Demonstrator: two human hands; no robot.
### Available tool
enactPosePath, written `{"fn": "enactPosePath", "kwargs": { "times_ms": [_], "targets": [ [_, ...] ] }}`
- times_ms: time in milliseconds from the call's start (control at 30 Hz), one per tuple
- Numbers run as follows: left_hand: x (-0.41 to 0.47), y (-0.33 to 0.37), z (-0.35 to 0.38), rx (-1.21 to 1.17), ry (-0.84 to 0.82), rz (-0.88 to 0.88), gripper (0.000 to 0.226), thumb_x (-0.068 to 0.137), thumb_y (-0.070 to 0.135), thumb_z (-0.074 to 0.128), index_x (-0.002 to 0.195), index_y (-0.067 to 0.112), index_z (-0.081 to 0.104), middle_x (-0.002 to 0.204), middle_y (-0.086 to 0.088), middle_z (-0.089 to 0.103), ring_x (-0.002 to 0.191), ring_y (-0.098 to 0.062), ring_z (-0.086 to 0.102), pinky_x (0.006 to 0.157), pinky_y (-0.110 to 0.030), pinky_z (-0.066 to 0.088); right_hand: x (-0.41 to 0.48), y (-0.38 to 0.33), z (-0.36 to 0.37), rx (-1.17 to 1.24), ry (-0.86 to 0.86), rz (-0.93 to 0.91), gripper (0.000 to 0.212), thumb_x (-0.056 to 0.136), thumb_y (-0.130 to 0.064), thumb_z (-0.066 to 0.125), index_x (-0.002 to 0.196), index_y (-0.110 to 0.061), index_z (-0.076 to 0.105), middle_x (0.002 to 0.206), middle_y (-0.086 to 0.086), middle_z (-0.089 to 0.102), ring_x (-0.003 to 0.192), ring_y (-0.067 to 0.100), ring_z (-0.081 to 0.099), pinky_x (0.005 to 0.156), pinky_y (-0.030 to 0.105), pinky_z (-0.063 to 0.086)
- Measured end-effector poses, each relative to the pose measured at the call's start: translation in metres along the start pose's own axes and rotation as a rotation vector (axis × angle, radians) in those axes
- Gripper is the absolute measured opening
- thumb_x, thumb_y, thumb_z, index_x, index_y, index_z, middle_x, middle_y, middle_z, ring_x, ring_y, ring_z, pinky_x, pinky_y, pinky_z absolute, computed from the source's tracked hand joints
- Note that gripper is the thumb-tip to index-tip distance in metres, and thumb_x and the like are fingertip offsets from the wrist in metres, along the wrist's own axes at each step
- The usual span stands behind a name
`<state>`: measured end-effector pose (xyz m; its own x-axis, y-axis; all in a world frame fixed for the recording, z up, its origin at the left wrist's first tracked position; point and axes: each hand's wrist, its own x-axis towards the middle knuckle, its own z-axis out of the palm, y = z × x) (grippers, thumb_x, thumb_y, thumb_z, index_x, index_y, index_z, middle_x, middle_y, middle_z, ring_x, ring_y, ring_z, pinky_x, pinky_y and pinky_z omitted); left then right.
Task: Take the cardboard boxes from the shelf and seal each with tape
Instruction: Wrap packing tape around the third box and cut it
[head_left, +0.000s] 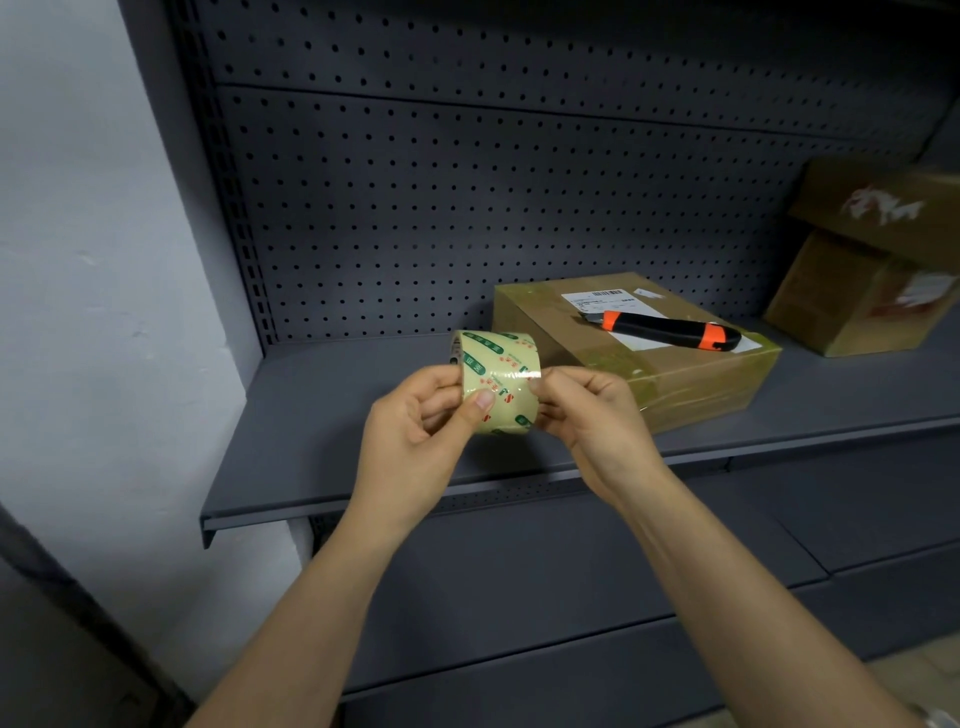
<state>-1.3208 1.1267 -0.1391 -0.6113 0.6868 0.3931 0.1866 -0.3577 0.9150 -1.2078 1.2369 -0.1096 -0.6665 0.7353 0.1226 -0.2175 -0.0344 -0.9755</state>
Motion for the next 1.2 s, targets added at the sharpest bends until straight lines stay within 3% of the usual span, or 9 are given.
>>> {"fn": "enactPosePath", "kwargs": {
  "times_ms": [233, 533, 1000, 1133, 1200],
  "targets": [
    [-0.004, -0.004, -0.002, 0.002, 0.005, 0.002, 0.022, 0.088, 0.009, 0.068, 0.11, 0.005, 0.067, 0.098, 0.0, 0.077, 0.091, -0.014, 0.073, 0.078, -0.021, 0.056, -0.002, 0.005, 0.002, -0.039, 0.023, -0.012, 0.027, 0.091, 0.009, 0.047, 0.08, 0.002, 0.072, 0.082, 0.013, 0.073, 0.077, 0.022, 0.067, 0.069, 0.031, 0.057],
    [-0.004, -0.002, -0.005, -0.009, -0.015, 0.0, 0.017, 0.088, 0.01, 0.068, 0.104, 0.016, 0.068, 0.096, 0.005, 0.077, 0.091, -0.011, 0.073, 0.077, -0.018, 0.055, -0.003, 0.005, 0.005, -0.026, 0.058, 0.009, 0.026, 0.091, 0.004, 0.055, 0.073, -0.004, 0.072, 0.079, 0.01, 0.073, 0.073, 0.019, 0.067, 0.066, 0.029, 0.056],
    [-0.003, -0.006, -0.006, -0.011, -0.022, 0.018, 0.019, 0.088, 0.01, 0.068, 0.108, 0.009, 0.068, 0.098, 0.0, 0.077, 0.092, -0.014, 0.073, 0.078, -0.021, 0.056, 0.0, 0.018, 0.003, -0.052, 0.085, -0.062, 0.028, 0.087, 0.012, 0.051, 0.078, 0.001, 0.074, 0.082, 0.018, 0.072, 0.075, 0.023, 0.064, 0.07, 0.036, 0.051],
    [-0.001, -0.003, -0.007, 0.001, -0.017, 0.05, 0.017, 0.089, 0.009, 0.068, 0.105, 0.014, 0.068, 0.097, 0.003, 0.077, 0.092, -0.013, 0.073, 0.078, -0.02, 0.056, 0.002, 0.013, 0.0, 0.062, 0.011, 0.002, 0.021, 0.076, -0.007, 0.058, 0.085, 0.008, 0.07, 0.08, 0.015, 0.071, 0.076, 0.022, 0.066, 0.069, 0.031, 0.053],
    [0.0, -0.002, -0.007, -0.004, -0.01, 0.06, 0.019, 0.088, 0.009, 0.068, 0.107, 0.01, 0.068, 0.098, 0.001, 0.077, 0.092, -0.014, 0.073, 0.079, -0.021, 0.056, 0.002, 0.008, 0.0, 0.064, 0.014, 0.014, 0.017, 0.079, -0.015, 0.067, 0.081, 0.002, 0.07, 0.077, 0.014, 0.068, 0.074, 0.022, 0.063, 0.069, 0.03, 0.052]
  ]
}}
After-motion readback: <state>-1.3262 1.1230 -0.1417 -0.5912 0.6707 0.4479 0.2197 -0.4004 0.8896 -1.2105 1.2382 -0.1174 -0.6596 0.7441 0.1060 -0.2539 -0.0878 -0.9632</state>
